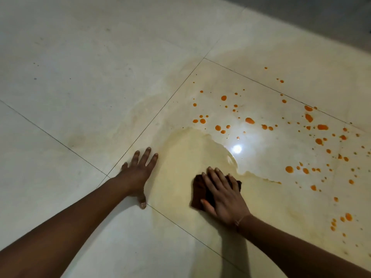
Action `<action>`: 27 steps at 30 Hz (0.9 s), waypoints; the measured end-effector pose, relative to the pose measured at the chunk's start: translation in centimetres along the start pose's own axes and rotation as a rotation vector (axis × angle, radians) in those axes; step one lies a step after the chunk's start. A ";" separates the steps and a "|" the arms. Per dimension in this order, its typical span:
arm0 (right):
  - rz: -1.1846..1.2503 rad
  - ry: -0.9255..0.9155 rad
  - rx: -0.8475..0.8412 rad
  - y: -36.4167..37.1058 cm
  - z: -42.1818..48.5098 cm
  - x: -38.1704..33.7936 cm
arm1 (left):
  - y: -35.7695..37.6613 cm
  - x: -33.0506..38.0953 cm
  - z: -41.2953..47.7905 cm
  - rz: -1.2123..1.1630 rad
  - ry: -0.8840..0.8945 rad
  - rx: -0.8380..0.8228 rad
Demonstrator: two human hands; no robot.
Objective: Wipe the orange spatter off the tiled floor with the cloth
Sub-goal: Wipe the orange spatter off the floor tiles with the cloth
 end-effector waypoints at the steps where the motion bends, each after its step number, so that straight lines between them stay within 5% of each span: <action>1: -0.018 0.047 0.003 -0.6 1.1 1.7 | 0.1 0.4 0.0 -0.014 -0.009 -0.010; 5: 0.019 0.399 0.091 -2.8 5.3 6.7 | 0.9 1.2 0.3 -0.044 -0.050 0.027; 10: 0.027 0.206 0.075 -0.7 -3.1 2.7 | 1.1 1.0 0.3 -0.065 -0.048 0.077; 15: 0.049 0.565 0.136 -3.0 2.4 9.2 | 1.3 1.1 0.6 -0.068 -0.061 0.080; 17: 0.033 0.473 0.164 -2.3 2.9 5.9 | 1.4 1.1 0.8 -0.073 -0.059 0.080; 22: 0.022 -0.137 0.005 1.8 -2.1 -7.4 | 1.0 0.9 0.5 -0.077 -0.042 0.079; 24: -0.043 -0.135 0.047 0.9 2.4 -6.2 | 0.9 0.7 0.6 -0.084 -0.040 0.077; 27: 0.025 0.182 0.082 -0.4 7.8 -3.4 | 0.9 0.5 1.0 -0.100 -0.023 0.084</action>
Point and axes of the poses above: each hand's wrist, its own z-axis towards the middle knuckle, its own y-axis out of the palm, x = y × z, the point moved 8 cm from there along z, towards the middle knuckle, and after that the axes turned 10 degrees about -y, right-handed, at the moved point
